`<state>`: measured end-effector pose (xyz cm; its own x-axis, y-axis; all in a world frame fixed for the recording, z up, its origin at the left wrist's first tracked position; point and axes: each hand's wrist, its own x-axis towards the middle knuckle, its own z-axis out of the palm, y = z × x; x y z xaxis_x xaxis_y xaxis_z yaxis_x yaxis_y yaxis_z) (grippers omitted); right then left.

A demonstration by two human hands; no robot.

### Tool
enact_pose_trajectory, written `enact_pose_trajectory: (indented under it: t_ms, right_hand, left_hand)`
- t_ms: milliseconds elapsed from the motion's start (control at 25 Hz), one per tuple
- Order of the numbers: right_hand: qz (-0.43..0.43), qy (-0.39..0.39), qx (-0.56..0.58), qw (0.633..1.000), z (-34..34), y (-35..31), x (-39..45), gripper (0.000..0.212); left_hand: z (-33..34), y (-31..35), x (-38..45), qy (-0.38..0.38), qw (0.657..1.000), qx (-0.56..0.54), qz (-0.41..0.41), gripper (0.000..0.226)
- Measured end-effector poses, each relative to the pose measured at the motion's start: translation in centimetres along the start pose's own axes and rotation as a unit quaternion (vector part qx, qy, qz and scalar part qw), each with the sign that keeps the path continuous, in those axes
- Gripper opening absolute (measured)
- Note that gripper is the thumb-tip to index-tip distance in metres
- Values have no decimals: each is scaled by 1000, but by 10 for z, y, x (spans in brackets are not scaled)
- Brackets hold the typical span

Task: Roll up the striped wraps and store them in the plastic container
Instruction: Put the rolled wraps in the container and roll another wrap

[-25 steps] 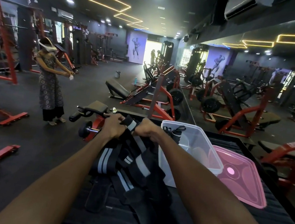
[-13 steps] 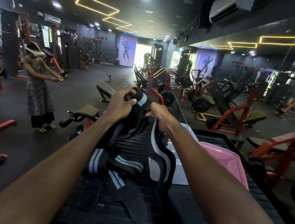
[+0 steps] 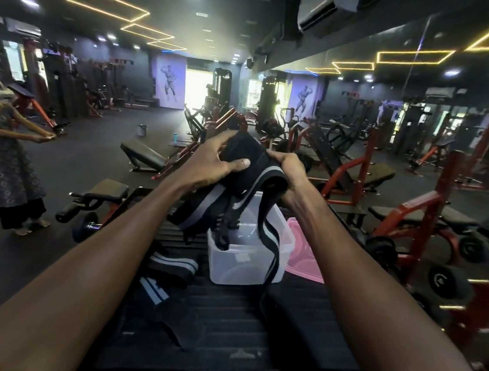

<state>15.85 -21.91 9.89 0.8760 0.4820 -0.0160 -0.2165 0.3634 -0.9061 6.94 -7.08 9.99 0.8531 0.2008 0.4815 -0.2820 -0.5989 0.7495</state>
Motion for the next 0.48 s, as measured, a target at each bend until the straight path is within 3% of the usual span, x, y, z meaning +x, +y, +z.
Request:
enact_pose_trajectory:
  t_ms: [160, 280, 480]
  right_hand:
    - [-13, 36, 16, 999, -33, -17, -7, 29]
    - [-4, 55, -26, 998, -57, -35, -15, 30]
    - [35, 82, -111, 990, -108, -67, -38, 31]
  left_hand:
    - [23, 38, 7, 7, 994, 89, 57, 55]
    - [43, 66, 19, -36, 989, 129, 62, 56]
    - [86, 99, 41, -121, 984, 126, -23, 56]
